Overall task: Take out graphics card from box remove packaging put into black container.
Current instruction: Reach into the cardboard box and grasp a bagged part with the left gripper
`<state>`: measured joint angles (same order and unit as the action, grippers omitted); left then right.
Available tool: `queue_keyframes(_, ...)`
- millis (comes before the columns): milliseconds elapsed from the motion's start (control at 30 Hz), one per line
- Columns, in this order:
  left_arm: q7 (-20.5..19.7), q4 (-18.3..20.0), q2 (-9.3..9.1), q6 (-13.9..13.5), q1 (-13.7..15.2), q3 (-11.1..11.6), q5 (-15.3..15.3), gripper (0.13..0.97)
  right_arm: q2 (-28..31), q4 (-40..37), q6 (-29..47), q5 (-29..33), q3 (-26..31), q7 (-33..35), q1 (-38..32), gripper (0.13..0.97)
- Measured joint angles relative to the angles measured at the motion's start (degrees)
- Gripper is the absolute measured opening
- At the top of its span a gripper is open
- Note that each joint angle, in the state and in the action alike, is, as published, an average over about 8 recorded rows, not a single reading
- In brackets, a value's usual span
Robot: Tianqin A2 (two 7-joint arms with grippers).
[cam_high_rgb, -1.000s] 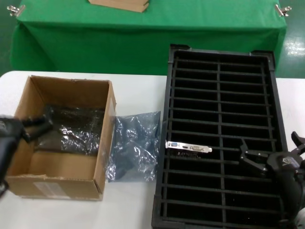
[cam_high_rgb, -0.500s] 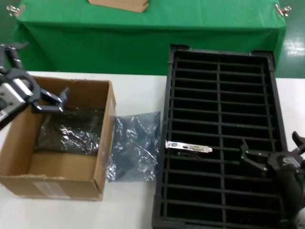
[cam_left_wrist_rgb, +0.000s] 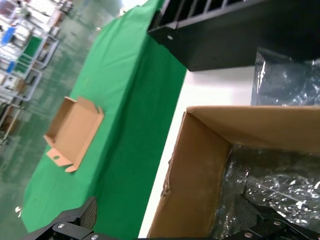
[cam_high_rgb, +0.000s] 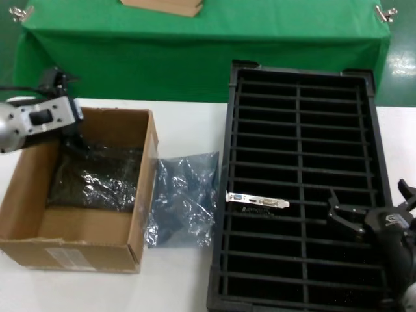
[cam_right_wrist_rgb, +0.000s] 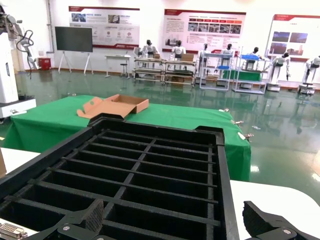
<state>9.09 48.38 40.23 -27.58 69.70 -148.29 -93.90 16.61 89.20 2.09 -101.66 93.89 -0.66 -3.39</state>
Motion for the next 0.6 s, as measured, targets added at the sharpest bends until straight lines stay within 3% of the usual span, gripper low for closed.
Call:
queue_keyframes(133,5.95,-8.28,-5.50,-4.54,2.20,2.77,2.60,0.966,0.00,0.00,0.00,0.00,0.00,0.00,0.00,0.966)
queue_keyframes(267,11.58,-14.41,-9.26,-8.92,3.53,5.15,5.13,0.966,0.00,0.00,0.00,0.00,0.00,0.00,0.00,0.966)
queue_keyframes(600,23.18,-23.52,-12.90,-18.19,5.34,11.01,9.60,0.966,0.00,0.00,0.00,0.00,0.00,0.00,0.00,0.966)
